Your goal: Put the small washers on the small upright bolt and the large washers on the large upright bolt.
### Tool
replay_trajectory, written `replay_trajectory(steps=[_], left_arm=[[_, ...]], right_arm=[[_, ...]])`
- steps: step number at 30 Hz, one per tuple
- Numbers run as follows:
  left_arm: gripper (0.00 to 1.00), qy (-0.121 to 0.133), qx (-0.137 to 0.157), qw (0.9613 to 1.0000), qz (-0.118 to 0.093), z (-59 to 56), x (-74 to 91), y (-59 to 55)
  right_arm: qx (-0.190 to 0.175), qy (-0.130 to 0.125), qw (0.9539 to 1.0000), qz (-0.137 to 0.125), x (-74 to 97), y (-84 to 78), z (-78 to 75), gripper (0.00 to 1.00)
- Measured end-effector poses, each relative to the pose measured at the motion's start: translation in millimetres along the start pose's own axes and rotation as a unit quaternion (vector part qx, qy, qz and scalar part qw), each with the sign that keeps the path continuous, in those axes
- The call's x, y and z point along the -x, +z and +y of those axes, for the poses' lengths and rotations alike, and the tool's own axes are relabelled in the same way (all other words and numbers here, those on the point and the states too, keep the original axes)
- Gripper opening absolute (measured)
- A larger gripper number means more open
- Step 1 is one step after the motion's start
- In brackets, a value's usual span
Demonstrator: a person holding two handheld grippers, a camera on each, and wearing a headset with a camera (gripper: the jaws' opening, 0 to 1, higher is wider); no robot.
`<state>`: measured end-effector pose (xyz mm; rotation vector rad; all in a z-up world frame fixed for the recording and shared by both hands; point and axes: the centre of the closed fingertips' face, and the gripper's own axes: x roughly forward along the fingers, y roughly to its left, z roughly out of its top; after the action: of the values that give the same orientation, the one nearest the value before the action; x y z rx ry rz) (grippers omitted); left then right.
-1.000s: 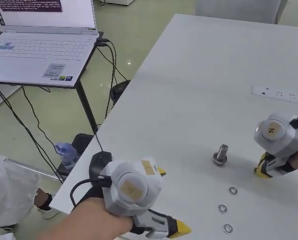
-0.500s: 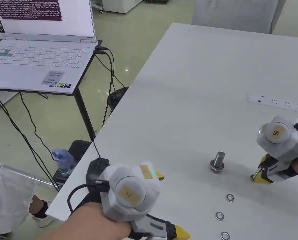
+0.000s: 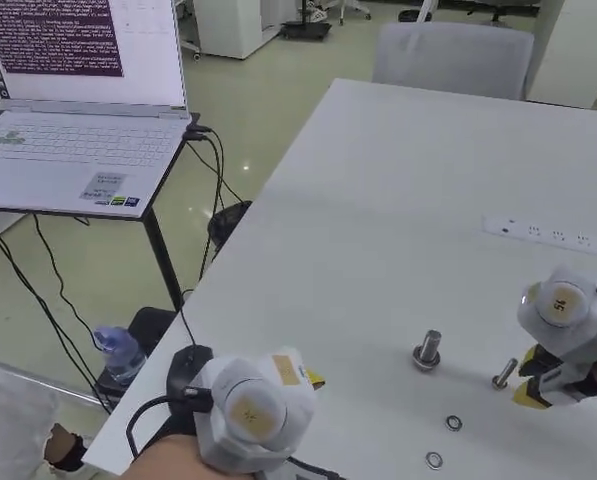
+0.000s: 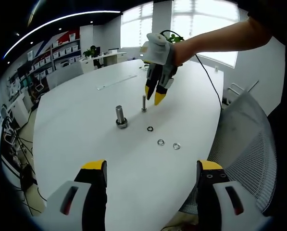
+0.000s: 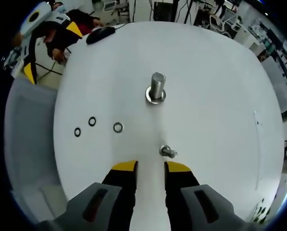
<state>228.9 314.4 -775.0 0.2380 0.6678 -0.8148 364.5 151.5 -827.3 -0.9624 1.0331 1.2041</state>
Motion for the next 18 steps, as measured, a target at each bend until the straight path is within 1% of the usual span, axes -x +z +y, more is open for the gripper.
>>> replay_trajectory(steps=[3,9,13,18], left_arm=[[0.75,0.000,-0.007,1.0000,0.002,0.1,-1.8,0.8],[0.75,-0.002,-0.005,1.0000,-0.003,-0.6,-2.7,3.6],[0.75,-0.003,-0.006,1.0000,0.000,-2.4,-2.1,1.8],[0.75,-0.002,-0.004,1.0000,-0.002,-2.5,-1.6,0.7]], right_arm=[[0.003,0.004,1.0000,-0.004,-2.1,1.7,4.8,0.23],[0.007,0.013,0.9997,-0.017,-1.7,10.7,14.8,0.24],[0.012,0.017,0.9996,-0.020,-4.6,17.2,21.7,0.24],[0.017,0.022,0.9992,-0.027,-9.2,25.3,31.7,0.24]])
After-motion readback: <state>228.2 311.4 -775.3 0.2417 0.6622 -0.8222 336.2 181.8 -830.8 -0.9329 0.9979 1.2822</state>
